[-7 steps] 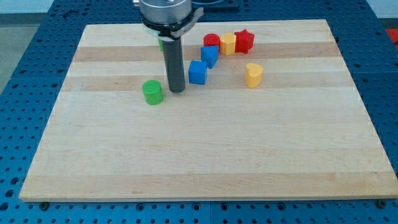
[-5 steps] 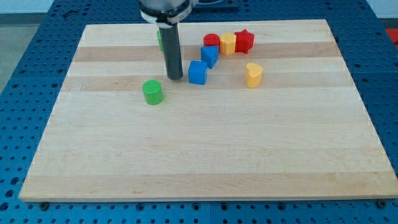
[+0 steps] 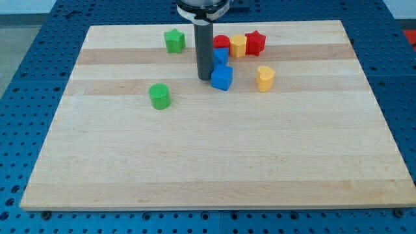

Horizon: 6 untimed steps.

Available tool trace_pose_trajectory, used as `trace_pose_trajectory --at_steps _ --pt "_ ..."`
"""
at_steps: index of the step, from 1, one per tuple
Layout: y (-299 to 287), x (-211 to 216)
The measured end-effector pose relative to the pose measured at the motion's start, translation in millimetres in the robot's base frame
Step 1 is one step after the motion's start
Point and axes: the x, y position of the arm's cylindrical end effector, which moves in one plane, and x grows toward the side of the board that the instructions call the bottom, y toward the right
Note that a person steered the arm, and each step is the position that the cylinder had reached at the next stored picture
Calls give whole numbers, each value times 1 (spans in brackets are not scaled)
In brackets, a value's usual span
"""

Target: Move blue cube a bit right and left

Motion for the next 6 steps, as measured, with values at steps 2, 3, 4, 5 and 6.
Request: trace_pose_trajectory --at_steps 2,3,4,5,6 --pt "-1 10" --pt "-28 47" --pt "-29 59" --pt "8 92" --pt "60 93"
